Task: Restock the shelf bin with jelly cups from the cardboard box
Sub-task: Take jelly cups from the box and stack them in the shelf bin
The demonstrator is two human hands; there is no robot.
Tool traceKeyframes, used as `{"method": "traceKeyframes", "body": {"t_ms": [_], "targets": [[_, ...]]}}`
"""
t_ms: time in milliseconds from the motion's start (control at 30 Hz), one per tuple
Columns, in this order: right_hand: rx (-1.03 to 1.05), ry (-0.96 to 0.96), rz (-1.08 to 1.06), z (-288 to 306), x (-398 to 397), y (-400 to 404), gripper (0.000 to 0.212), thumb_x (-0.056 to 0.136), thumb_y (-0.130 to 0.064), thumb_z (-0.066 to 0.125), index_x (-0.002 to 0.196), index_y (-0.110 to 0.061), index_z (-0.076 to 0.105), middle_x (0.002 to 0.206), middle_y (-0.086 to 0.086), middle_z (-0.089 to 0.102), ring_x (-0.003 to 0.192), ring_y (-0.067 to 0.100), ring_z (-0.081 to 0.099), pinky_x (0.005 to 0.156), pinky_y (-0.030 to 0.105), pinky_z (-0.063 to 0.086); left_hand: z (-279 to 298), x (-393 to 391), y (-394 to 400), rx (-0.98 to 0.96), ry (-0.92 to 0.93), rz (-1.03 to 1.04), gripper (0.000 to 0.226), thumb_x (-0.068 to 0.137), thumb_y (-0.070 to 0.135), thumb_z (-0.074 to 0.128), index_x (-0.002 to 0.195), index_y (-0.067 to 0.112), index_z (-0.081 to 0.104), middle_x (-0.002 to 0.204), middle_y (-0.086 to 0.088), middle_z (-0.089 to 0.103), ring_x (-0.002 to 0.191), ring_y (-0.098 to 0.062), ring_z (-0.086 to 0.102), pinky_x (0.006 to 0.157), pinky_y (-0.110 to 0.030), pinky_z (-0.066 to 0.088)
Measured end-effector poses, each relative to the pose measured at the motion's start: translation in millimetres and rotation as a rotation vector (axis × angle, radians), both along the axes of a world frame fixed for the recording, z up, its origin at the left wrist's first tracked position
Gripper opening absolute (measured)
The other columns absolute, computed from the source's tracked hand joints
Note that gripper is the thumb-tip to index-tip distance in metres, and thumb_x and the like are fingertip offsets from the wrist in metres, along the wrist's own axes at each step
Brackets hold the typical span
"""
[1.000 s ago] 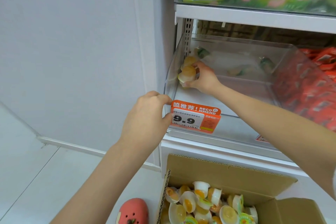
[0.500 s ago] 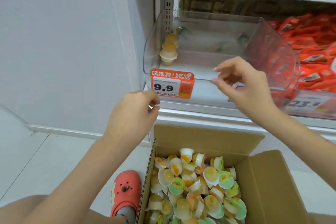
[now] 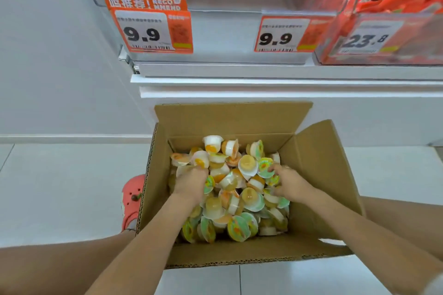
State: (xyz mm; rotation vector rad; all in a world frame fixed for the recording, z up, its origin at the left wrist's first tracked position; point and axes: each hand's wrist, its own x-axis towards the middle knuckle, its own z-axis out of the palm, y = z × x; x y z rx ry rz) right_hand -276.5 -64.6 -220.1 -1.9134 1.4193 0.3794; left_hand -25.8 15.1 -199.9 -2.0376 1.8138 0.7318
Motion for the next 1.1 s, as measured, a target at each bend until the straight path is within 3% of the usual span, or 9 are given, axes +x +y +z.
{"method": "traceKeyframes", "body": {"t_ms": [100,200,533,633,733,833,933,1033,1100], "targets": [[-0.110,-0.072,-0.112,-19,0,-5,0.064,0.079,-0.015,0.074,0.133,-0.019,0.040,0.129,0.007,0.049,0.117,0.026,0.050,0.092,0.036,0.045,-19,-8,-3,-0.092,-0.176,-0.084,0.041,0.087,0.011,0.056,0.126,0.019,0.047,0.126,-0.005,0.050,0.110,-0.026,0.054,0.083,-0.035,0.044],[-0.151,-0.070,-0.112,-32,1,-12,0.063,0.078,-0.013,0.073,0.131,-0.017,0.041,0.129,0.008,0.050,0.120,0.029,0.046,0.095,0.040,0.043,-38,-15,-3,-0.130,-0.273,-0.162,0.045,0.090,0.026,0.056,0.132,0.017,0.044,0.134,-0.005,0.044,0.126,-0.027,0.037,0.099,-0.040,0.031],[-0.141,0.002,-0.032,-53,6,-26,0.076,0.069,-0.021,0.083,0.131,-0.015,0.039,0.131,0.008,0.050,0.125,0.029,0.039,0.096,0.039,0.042,-56,-15,-1,-0.179,-0.366,-0.301,0.042,0.088,0.013,0.050,0.128,0.010,0.039,0.128,-0.010,0.037,0.120,-0.028,0.037,0.096,-0.038,0.032],[-0.104,-0.029,-0.061,-50,7,-28,0.081,0.066,-0.015,0.084,0.131,-0.016,0.036,0.125,0.009,0.052,0.120,0.027,0.044,0.091,0.037,0.043,-53,-10,-2,-0.237,-0.344,-0.300,0.045,0.065,0.021,0.075,0.107,0.016,0.060,0.109,-0.006,0.056,0.102,-0.024,0.053,0.086,-0.039,0.040],[-0.141,-0.047,-0.036,-49,6,-27,0.077,0.068,-0.012,0.082,0.131,-0.017,0.038,0.128,0.008,0.050,0.122,0.028,0.042,0.093,0.036,0.041,-53,3,1,-0.298,-0.248,-0.310,0.064,0.020,0.022,0.088,0.081,0.013,0.070,0.086,-0.007,0.060,0.082,-0.026,0.056,0.073,-0.039,0.035],[-0.216,-0.066,0.024,-47,4,-22,0.052,0.076,-0.015,0.073,0.120,-0.015,0.045,0.125,0.007,0.051,0.119,0.029,0.043,0.089,0.035,0.041,-46,8,13,-0.284,-0.107,-0.252,0.067,0.044,0.042,0.083,0.102,0.012,0.068,0.104,-0.007,0.059,0.099,-0.027,0.055,0.085,-0.043,0.042],[-0.224,-0.181,-0.115,-36,7,-17,0.052,0.073,-0.013,0.071,0.116,-0.013,0.042,0.120,0.006,0.052,0.114,0.026,0.048,0.081,0.029,0.044,-26,2,15,-0.277,0.221,0.025,0.072,0.072,0.029,0.070,0.136,0.012,0.043,0.140,-0.005,0.041,0.126,-0.024,0.043,0.100,-0.034,0.038],[-0.219,-0.369,-0.295,-3,16,-16,0.047,0.071,-0.014,0.075,0.102,-0.015,0.040,0.093,-0.002,0.059,0.082,0.017,0.060,0.055,0.018,0.042,10,-9,0,-0.325,0.519,0.338,0.083,0.069,0.021,0.073,0.140,0.019,0.031,0.131,-0.004,0.048,0.115,-0.023,0.052,0.090,-0.033,0.048],[-0.235,-0.455,-0.310,28,21,-18,0.051,0.071,-0.022,0.080,0.103,-0.015,0.040,0.087,-0.008,0.059,0.075,0.006,0.059,0.051,0.013,0.041,42,-16,-9,-0.408,0.648,0.486,0.080,0.066,0.019,0.077,0.132,0.021,0.032,0.108,0.000,0.057,0.095,-0.019,0.059,0.075,-0.035,0.054]]}}
